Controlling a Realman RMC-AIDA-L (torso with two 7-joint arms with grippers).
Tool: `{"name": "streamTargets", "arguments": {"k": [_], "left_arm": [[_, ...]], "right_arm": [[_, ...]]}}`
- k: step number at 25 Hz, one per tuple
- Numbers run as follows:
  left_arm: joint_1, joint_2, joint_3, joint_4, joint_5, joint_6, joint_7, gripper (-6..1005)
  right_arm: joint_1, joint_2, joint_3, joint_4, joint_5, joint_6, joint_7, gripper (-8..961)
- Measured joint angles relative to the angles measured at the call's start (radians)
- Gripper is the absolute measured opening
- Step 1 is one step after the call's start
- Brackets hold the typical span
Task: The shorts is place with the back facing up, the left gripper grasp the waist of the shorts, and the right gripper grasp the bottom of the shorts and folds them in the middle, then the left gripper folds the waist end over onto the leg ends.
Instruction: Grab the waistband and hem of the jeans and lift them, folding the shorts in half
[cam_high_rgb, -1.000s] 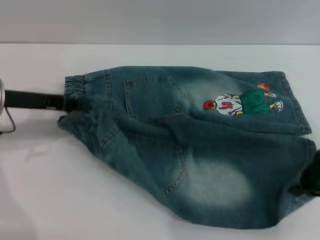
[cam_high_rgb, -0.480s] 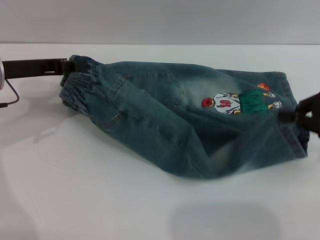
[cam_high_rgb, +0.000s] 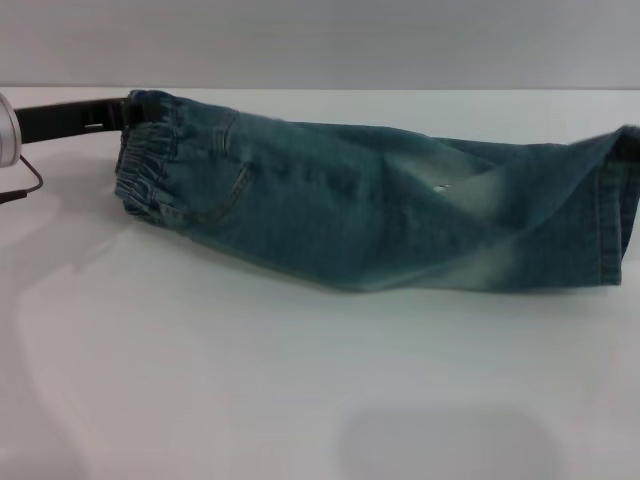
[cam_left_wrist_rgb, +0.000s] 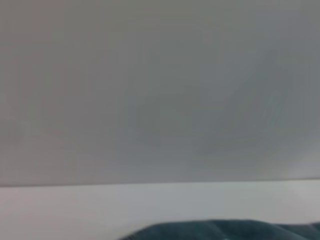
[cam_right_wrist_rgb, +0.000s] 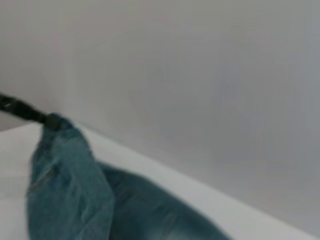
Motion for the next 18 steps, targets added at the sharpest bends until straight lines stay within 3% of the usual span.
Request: {"name": "streamTargets", "arguments": {"k": [9,18], "left_arm": [[-0.024,-0.010,0.002,-0.063,-0.059,-0.105,0.076,96],[-0.029,-0.011,0.097,-0.078,-0.085,-0.200,0.089,97]], "right_arm": [[-0.008,0.000,-0.001,0.160,0.143,0.245,-0.106,-1],[0.035,0.002,-0.011,0.244,0.145,0.358,-0.130,-2]]}}
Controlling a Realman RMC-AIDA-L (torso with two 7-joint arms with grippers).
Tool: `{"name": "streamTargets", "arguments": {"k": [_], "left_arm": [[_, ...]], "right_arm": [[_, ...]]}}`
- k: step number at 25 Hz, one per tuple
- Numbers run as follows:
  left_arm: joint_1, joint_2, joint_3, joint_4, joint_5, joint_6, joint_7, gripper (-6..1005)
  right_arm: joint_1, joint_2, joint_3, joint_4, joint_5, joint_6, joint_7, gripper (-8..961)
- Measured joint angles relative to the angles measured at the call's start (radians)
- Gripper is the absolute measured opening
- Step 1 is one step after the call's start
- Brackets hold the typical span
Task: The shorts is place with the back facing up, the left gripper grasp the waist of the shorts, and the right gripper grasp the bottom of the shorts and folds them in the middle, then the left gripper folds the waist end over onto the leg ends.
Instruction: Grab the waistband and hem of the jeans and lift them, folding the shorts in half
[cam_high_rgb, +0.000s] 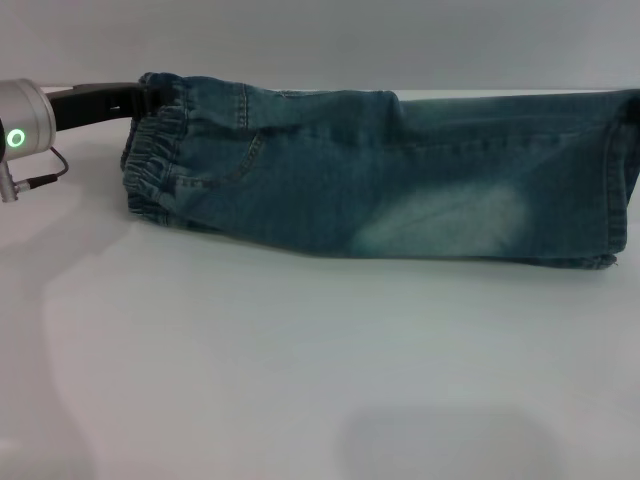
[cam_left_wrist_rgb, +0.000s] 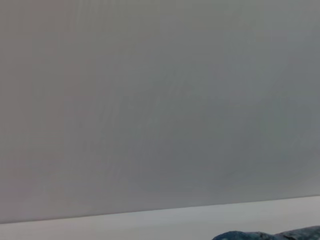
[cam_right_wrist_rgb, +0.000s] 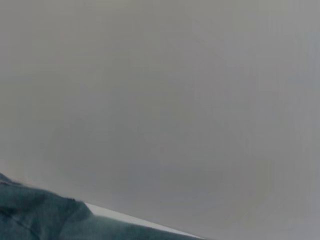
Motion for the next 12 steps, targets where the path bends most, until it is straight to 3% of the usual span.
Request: {"name": "streamTargets", "arguments": {"k": [12], "left_arm": [[-0.002,-0.006,0.081,-0.009,-0.026,-0.074,0.001,99]], "right_arm": [[0.056,0.000,-0.002,0.102,-0.002,0.170,-0.003,6]]}}
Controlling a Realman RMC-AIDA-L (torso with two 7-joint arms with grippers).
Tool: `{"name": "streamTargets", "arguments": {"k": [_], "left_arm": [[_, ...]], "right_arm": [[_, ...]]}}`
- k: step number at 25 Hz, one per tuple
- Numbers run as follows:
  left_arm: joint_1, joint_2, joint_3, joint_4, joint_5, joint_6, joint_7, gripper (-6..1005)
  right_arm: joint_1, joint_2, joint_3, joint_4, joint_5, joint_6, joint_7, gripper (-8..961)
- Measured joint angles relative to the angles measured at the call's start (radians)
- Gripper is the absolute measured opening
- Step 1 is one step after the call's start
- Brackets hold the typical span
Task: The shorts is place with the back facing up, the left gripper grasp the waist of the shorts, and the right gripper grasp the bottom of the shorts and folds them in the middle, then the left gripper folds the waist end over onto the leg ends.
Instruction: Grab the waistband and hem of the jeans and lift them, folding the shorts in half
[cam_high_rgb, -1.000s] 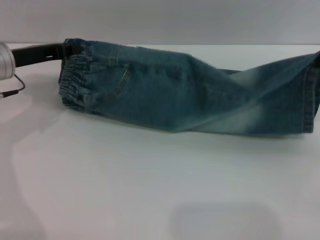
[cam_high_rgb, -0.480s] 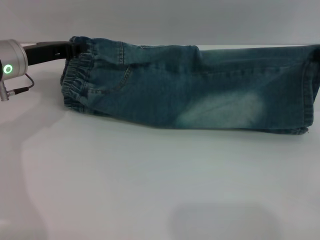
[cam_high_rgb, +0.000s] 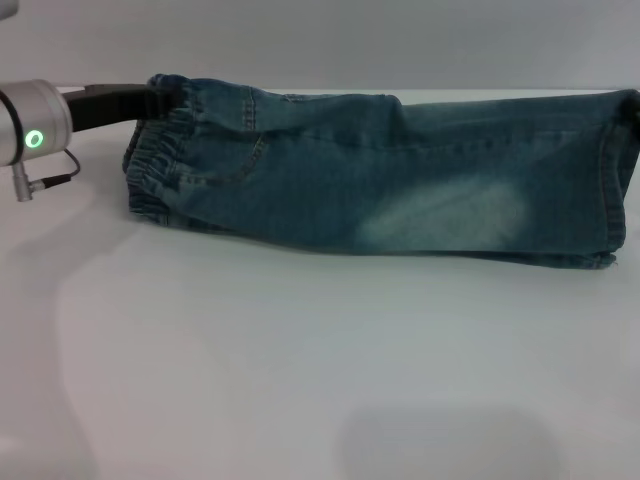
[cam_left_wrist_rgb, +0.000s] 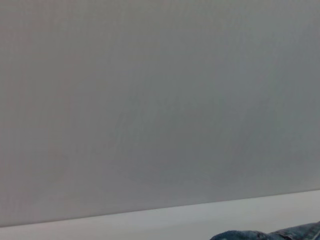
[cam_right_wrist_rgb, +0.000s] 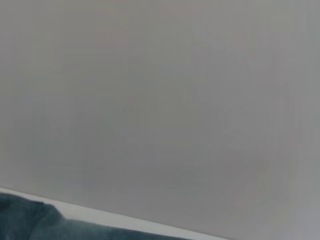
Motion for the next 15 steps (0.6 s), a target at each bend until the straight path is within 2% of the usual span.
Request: {"name": "streamTargets", "arguments": {"k": [7,15], "left_arm": [[0.005,0.001,0.109,-0.006,-0.043,-0.074,-0.001,100],[0.002,0.003,0.121,-0.022,-0.047,-0.085,-0.003,101]], "right_arm": [[0.029,0.000,0.000,0.040,0.001,0.090,0.000,12],[0.042,0.001,-0.047,0.060,-0.006,0.143,-0.001,19]]}}
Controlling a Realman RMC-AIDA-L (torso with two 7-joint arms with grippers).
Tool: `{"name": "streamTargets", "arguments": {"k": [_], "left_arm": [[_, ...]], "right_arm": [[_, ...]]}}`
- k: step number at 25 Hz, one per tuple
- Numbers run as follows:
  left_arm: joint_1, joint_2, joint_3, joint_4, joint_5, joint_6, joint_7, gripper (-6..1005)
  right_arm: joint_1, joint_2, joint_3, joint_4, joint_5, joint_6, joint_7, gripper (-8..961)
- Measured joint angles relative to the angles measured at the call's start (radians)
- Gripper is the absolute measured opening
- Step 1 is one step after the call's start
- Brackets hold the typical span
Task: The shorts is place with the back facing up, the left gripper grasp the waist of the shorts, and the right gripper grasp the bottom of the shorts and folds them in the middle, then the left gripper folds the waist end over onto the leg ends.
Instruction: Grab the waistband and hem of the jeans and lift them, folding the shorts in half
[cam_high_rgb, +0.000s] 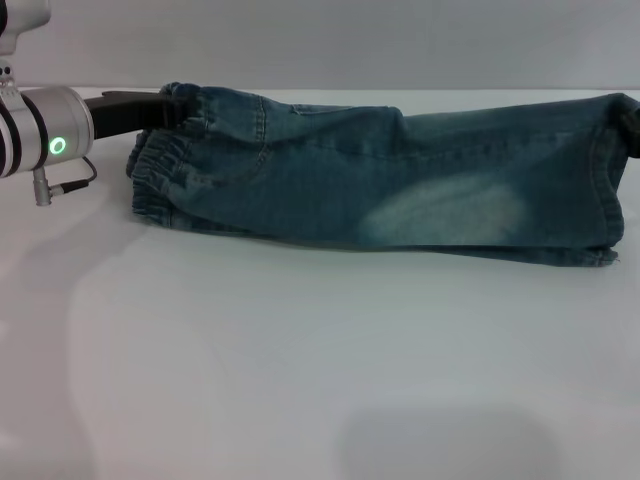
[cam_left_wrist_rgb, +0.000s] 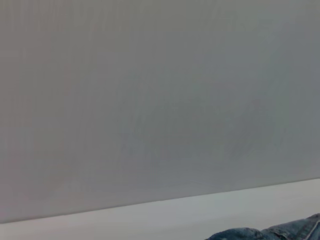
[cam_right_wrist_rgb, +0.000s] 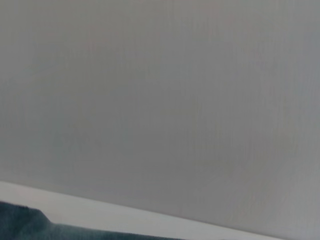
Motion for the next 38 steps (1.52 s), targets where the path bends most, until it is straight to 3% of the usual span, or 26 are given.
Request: {"name": "streamTargets", "arguments": {"k": [6,11,16,22,25,30,34,38], "left_arm": [[-0.001,0.002,0.023,-0.001,0.009,-0.010,0.008,102],[0.000,0.003,0.040,0.001,0.010,-0.025,0.008,293],[0.007,0.003,0.039,0.003,0.006,-0.030,0.008,401],[0.011,0.003,0.038,0.006,0.006,-0.031,0.008,530],[0.011,0.003,0.037,0.006,0.005,-0.031,0.008,734],[0.010,0.003,0.037,0.007,0.003,-0.030,0.007,852],[0.010,0.003,0.037,0.007,0.003,-0.024,0.000,851],[0.010,0.003,0.035,0.008,0.003,-0.020,-0.004,851]], "right_arm": [[0.001,0.003,-0.056,0.011,0.006,0.067,0.000,24],[0.002,0.005,-0.069,0.011,0.007,0.090,0.000,206],[-0.007,0.005,-0.069,0.011,0.007,0.093,0.000,413],[-0.013,0.004,-0.068,0.011,0.007,0.099,0.000,514],[-0.014,0.004,-0.077,0.015,0.001,0.099,0.000,514],[-0.014,0.003,-0.112,0.021,0.000,0.109,0.009,514],[-0.021,0.000,-0.118,0.007,-0.001,0.100,0.074,514],[-0.035,-0.009,-0.122,-0.060,-0.061,0.033,0.264,514]]}}
